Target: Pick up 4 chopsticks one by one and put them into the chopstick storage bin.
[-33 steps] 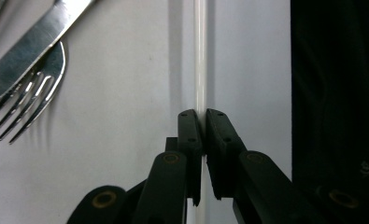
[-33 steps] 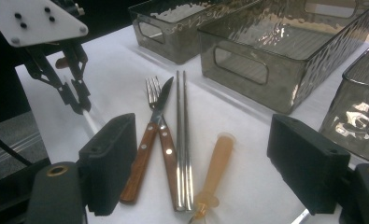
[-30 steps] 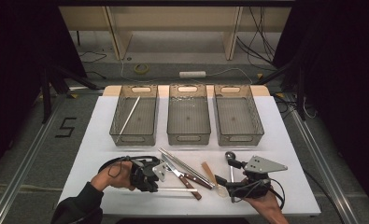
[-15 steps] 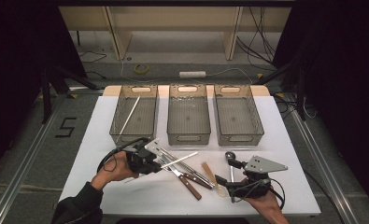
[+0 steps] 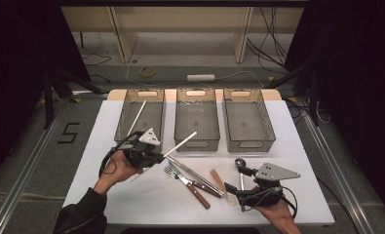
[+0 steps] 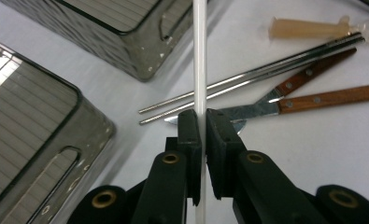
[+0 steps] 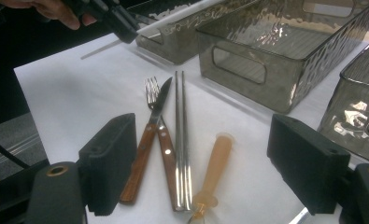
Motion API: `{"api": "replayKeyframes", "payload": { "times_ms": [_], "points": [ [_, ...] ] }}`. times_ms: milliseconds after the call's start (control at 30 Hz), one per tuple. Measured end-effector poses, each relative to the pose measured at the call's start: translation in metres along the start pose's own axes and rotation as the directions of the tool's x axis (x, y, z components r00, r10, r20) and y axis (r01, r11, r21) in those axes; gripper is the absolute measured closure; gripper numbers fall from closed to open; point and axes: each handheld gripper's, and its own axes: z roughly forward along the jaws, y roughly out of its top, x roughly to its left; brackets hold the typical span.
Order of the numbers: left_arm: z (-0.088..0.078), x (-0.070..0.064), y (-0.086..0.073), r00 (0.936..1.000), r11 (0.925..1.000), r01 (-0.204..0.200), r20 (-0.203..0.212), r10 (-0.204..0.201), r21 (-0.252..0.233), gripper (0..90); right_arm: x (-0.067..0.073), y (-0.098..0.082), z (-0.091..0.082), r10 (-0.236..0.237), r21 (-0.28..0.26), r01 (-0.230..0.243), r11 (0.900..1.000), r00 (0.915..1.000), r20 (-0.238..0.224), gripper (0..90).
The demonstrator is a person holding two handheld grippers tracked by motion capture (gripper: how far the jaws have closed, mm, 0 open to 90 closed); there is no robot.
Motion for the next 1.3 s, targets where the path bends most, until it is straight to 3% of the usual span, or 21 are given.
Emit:
{"api": "replayKeyframes", "payload": {
  "times_ms": [333,467,600,867,967,1000,1233,1300],
  "points": [
    [-0.013,0.022,0.002,0.9961,0.9964,0.076,-0.042,-0.078,-0.038,84.5,0.0,0.0,0.001,0.003,0.001,-0.003,1.0,1.0,-0.001,25.2],
    [-0.018,0.03,0.005,0.9919,0.9917,0.11,-0.056,-0.114,-0.067,84.5,-0.001,-0.001,0.001,0.006,0.0,-0.006,1.0,1.0,0.0,25.3],
    [-0.023,0.038,0.009,0.9884,0.9893,0.121,-0.082,-0.128,-0.081,84.5,-0.001,-0.001,0.001,0.01,0.003,-0.01,1.0,1.0,0.001,25.3],
    [-0.031,0.06,0.021,0.9725,0.9739,0.17,-0.134,-0.19,-0.151,84.4,-0.002,-0.001,0.001,0.011,0.0,-0.011,1.0,0.9999,-0.002,25.2],
    [-0.034,0.07,0.027,0.963,0.9656,0.193,-0.155,-0.22,-0.174,84.4,-0.001,-0.001,0.001,0.011,0.002,-0.011,1.0,0.9999,-0.004,25.3],
    [-0.035,0.074,0.028,0.9618,0.9663,0.191,-0.163,-0.22,-0.172,84.5,-0.001,-0.001,0.001,0.011,0.001,-0.011,1.0,0.9999,-0.004,25.2],
    [-0.034,0.094,0.036,0.9439,0.9511,0.225,-0.195,-0.267,-0.211,84.4,-0.002,-0.001,0.001,0.011,-0.002,-0.011,1.0,0.9999,-0.007,25.3],
    [-0.032,0.1,0.037,0.9417,0.9501,0.23,-0.198,-0.272,-0.211,84.4,-0.002,-0.001,0.001,0.013,0.0,-0.013,1.0,0.9999,-0.007,25.3]
  ]
}}
